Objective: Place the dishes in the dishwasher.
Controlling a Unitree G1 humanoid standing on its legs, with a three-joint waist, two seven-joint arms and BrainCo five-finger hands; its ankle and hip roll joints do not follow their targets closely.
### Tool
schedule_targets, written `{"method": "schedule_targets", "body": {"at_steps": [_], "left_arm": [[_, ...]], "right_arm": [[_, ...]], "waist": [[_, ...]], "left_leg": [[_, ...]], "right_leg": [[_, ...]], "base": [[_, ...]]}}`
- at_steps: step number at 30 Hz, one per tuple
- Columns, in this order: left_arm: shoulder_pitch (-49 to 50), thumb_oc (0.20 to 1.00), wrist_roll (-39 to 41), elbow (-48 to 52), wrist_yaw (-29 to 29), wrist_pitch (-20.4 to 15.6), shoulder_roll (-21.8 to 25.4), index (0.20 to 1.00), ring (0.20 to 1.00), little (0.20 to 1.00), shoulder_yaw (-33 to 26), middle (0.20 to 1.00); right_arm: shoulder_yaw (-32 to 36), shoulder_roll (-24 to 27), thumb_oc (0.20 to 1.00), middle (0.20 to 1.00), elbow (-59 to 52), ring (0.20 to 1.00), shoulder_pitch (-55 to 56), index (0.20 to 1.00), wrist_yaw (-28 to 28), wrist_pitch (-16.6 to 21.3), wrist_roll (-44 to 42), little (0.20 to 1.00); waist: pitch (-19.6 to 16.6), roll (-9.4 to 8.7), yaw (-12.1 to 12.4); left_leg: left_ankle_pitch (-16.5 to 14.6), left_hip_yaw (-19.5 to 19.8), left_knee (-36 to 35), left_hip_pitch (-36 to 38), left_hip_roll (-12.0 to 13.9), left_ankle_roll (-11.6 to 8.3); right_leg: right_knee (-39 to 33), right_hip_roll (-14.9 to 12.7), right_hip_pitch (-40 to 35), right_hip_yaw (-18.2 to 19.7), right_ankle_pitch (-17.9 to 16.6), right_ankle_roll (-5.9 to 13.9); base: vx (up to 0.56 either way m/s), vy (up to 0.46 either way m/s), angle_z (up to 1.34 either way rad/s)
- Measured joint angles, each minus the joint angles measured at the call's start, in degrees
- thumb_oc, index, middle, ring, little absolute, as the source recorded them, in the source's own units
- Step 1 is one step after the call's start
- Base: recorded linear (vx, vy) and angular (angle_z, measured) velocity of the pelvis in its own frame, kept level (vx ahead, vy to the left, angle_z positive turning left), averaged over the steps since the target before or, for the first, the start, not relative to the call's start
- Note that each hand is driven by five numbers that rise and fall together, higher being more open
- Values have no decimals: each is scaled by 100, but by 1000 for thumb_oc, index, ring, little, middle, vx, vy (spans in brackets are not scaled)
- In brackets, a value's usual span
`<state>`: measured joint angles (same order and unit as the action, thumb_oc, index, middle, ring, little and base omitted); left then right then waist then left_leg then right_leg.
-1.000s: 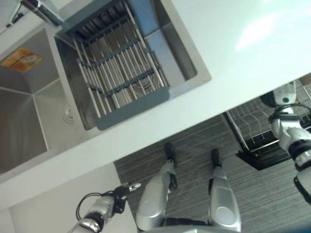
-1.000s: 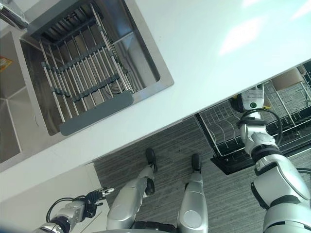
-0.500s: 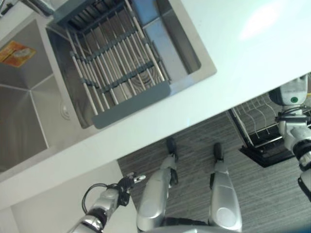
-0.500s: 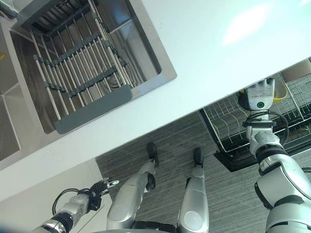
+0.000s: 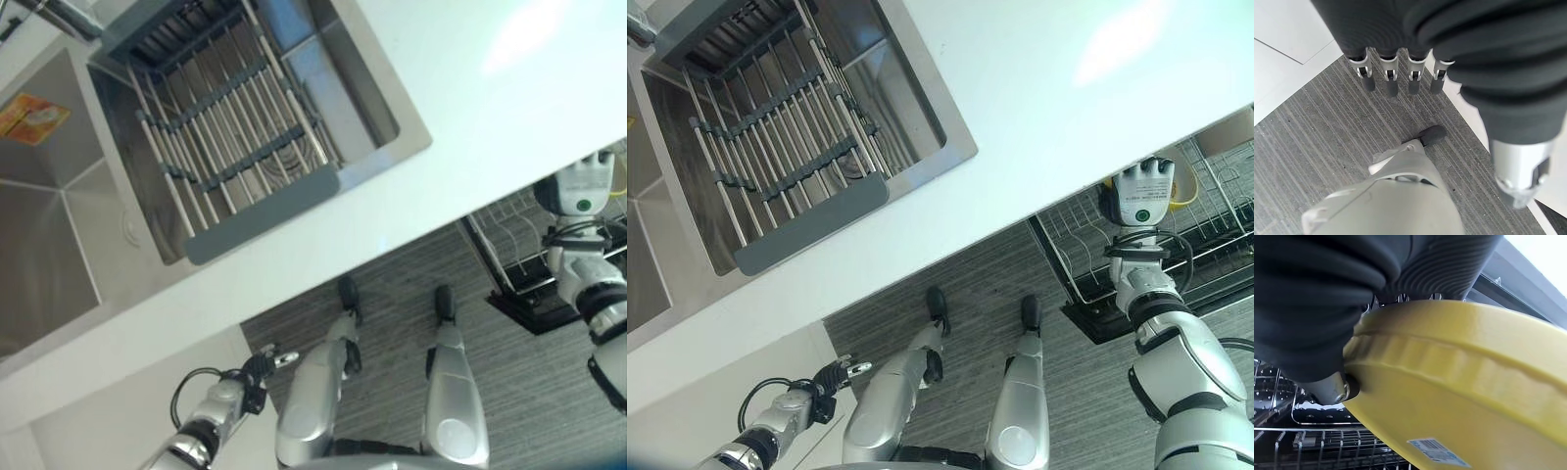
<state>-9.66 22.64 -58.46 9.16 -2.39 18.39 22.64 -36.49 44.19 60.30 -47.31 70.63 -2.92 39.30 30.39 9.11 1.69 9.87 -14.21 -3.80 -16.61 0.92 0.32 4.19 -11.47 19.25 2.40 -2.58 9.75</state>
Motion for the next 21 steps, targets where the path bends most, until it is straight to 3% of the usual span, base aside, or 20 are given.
{"method": "schedule_targets", "body": {"at_steps": [1,7,12,21], "left_arm": [[0,1000,0,0,2,0,1,1000,1000,1000,-2,1000],[15,1000,106,6,34,4,2,1000,1000,1000,17,1000],[16,1000,98,17,38,-1,-3,1000,1000,1000,54,1000],[14,1000,94,132,49,10,-9,1000,1000,1000,38,1000]], "right_arm": [[0,0,1000,1000,-6,1000,-1,1000,22,1,-1,1000],[-3,-125,1000,1000,-6,1000,-211,1000,-890,115,-659,1000],[164,-680,1000,1000,12,1000,-221,1000,-2465,503,-1328,1000],[392,-773,1000,1000,68,1000,-571,1000,-2700,500,-1470,1000]], "waist": [[-3,5,-5],[-4,6,23],[-4,7,23],[-5,8,33]], "left_leg": [[0,7,-1,-2,-12,0],[9,47,11,-30,-26,11],[10,77,12,-53,-20,11],[14,105,19,-75,-52,16]], "right_leg": [[0,-16,5,1,-4,6],[1,-37,12,-32,-17,28],[7,-33,14,-69,-17,28],[14,-76,16,-148,-19,31]], "base": [[0,0,0],[7,-7,2],[1,-15,2],[2,-2,2]]}}
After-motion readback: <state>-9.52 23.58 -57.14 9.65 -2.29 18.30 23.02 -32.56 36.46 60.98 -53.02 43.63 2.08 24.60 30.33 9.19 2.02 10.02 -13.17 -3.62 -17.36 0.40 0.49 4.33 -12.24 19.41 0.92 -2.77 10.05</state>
